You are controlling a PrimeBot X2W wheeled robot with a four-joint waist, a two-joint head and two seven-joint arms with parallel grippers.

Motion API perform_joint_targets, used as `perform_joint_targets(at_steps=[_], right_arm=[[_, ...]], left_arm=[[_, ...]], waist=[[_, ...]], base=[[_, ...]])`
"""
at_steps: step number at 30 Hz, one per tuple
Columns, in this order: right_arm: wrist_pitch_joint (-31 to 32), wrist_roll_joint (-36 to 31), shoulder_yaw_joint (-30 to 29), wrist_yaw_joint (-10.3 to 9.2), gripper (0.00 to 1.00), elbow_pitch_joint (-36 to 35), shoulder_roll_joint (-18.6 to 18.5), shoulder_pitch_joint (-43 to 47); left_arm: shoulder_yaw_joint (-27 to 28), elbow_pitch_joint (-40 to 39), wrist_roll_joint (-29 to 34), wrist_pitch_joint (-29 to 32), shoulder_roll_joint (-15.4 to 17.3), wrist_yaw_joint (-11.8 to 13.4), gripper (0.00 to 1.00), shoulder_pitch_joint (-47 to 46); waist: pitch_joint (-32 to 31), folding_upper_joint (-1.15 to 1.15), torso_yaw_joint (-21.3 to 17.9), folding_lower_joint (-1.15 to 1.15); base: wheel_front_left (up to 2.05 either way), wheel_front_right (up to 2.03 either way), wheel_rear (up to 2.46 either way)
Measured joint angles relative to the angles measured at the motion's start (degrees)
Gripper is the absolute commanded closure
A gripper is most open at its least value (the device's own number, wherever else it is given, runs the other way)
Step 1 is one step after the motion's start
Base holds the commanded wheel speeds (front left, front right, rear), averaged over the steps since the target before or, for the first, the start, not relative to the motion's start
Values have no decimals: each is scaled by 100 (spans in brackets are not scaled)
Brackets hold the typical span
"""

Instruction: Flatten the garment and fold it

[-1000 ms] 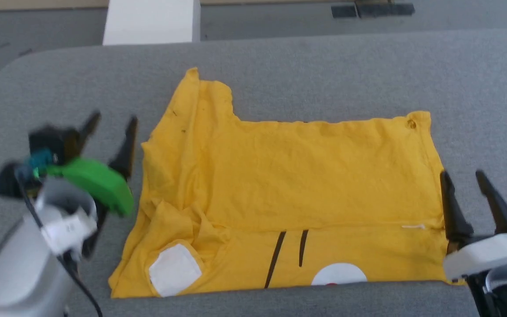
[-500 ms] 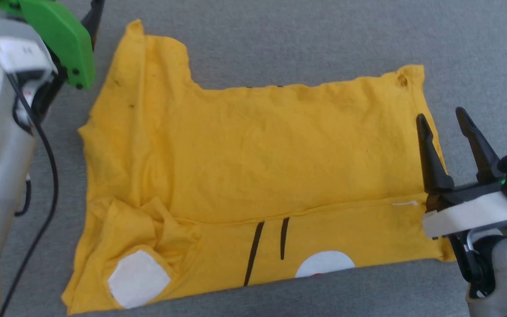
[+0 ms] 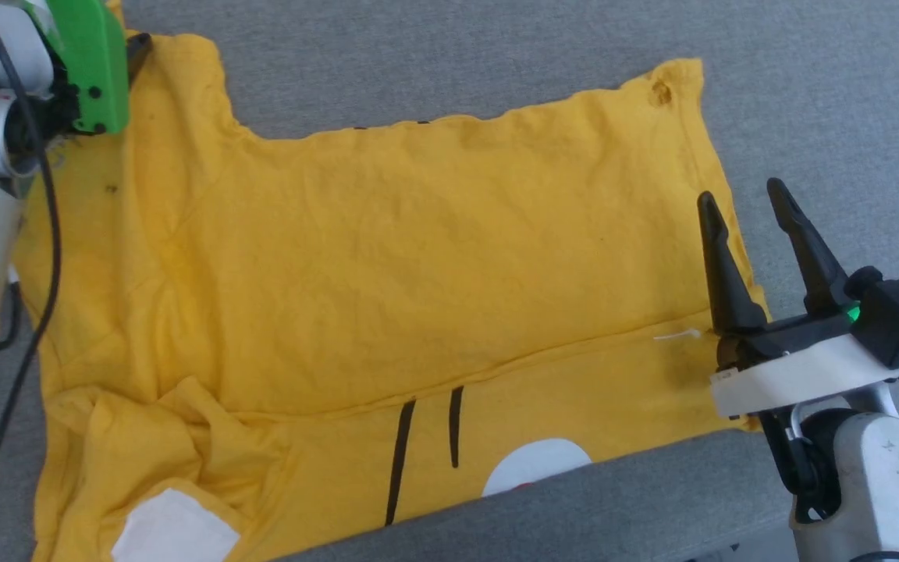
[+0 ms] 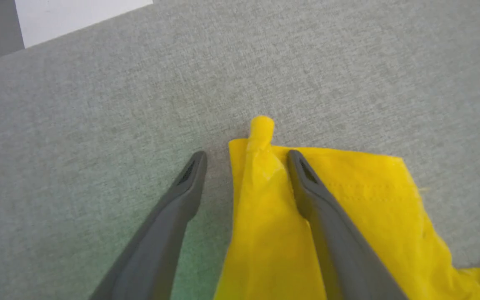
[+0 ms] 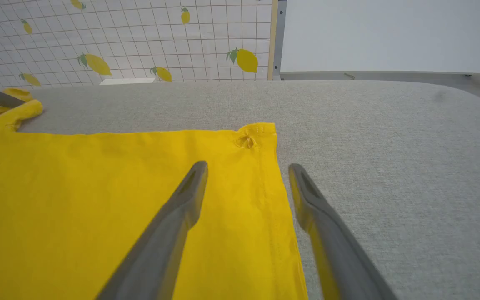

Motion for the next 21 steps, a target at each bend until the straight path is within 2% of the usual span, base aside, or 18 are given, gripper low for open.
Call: perform_joint_targets(at_steps=[1,2,3,4,10,15,21], right_arm=[[-1,-2,8,0,0,8,11,-8],[0,-13,19,0,0,13,22,-22],[1,-16,26,0,0,37,26,-59],[1,-26,25,0,0,57,30,-104],[463,-147,-44,0,0,203,-91,-782],[1591,-176,-159,0,0,787,-236,-1914],[3476,-289,-376,0,0,1916,-213,-3016]], left_arm=[[-7,-34,23,45,45,60,0,-11],[-11,-77,54,81,90,120,32,-15],[-5,-111,57,120,115,172,59,-15],[-4,-152,57,134,133,193,100,-14],[-21,-366,55,227,216,219,100,18],[-38,-489,12,225,213,215,100,68],[-114,-593,-1,167,192,159,100,75]], waist=[[22,0,-24,0],[45,0,-50,0],[66,0,-70,0],[81,0,-85,0],[85,0,-50,0],[92,0,34,0],[129,0,167,0]], base=[[0,0,0],[0,0,0],[0,0,0],[0,0,0],[0,0,0],[0,0,0],[0,0,0]])
